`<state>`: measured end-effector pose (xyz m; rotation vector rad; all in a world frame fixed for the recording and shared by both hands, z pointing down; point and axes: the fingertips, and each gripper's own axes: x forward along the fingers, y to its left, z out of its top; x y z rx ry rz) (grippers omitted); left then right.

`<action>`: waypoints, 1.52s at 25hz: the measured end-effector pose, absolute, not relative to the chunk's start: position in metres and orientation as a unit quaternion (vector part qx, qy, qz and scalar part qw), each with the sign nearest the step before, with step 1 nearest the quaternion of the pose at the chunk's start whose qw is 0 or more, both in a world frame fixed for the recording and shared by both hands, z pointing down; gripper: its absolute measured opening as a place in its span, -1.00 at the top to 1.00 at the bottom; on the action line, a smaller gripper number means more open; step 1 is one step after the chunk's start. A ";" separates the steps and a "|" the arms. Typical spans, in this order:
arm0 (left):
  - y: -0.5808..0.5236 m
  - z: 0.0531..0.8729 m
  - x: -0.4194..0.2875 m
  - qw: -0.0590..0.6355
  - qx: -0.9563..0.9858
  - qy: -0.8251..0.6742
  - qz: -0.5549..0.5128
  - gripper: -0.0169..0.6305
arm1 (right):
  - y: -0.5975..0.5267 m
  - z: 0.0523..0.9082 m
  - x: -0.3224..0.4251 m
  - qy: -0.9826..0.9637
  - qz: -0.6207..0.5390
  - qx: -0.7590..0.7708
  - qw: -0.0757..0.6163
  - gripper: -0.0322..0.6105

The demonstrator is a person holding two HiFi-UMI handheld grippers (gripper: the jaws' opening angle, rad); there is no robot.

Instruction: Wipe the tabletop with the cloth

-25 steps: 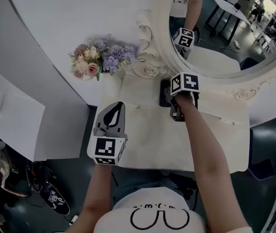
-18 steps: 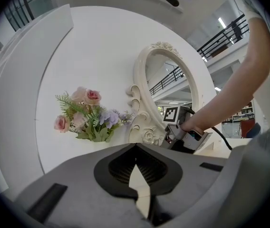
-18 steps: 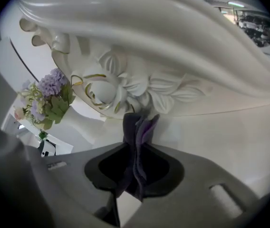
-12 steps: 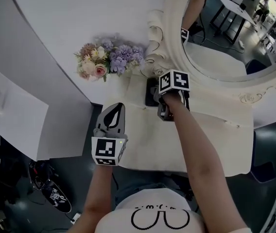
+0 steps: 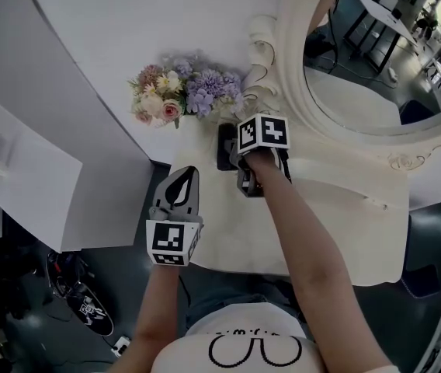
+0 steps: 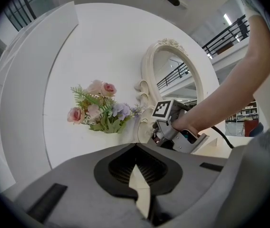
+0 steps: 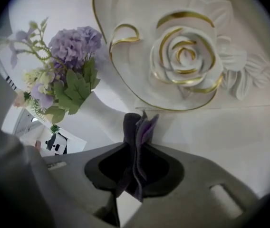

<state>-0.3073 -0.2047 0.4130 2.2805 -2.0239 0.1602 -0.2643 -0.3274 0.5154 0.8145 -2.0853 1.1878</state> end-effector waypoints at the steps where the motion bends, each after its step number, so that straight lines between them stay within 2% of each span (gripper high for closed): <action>1: -0.204 0.413 -0.308 0.044 0.746 -0.662 0.053 0.95 | -0.324 0.515 -0.269 -0.787 0.452 0.299 0.295 0.66; 11: -0.199 0.404 -0.306 0.036 0.743 -0.667 0.053 0.95 | -0.258 0.512 -0.302 -0.810 0.492 0.172 0.267 0.66; 18: -0.194 0.392 -0.282 0.027 0.746 -0.664 0.048 0.95 | -0.244 0.477 -0.277 -0.844 0.486 0.128 0.185 0.66; 24: -0.187 0.387 -0.251 0.028 0.748 -0.662 0.042 0.95 | -0.238 0.437 -0.219 -0.883 0.432 0.127 0.131 0.66; 30: -0.178 0.381 -0.207 0.025 0.751 -0.659 0.039 0.95 | -0.244 0.398 -0.123 -0.902 0.396 0.163 0.062 0.65; 38: -0.168 0.371 -0.147 0.012 0.759 -0.650 0.039 0.95 | -0.241 0.364 -0.014 -0.934 0.236 0.265 0.036 0.65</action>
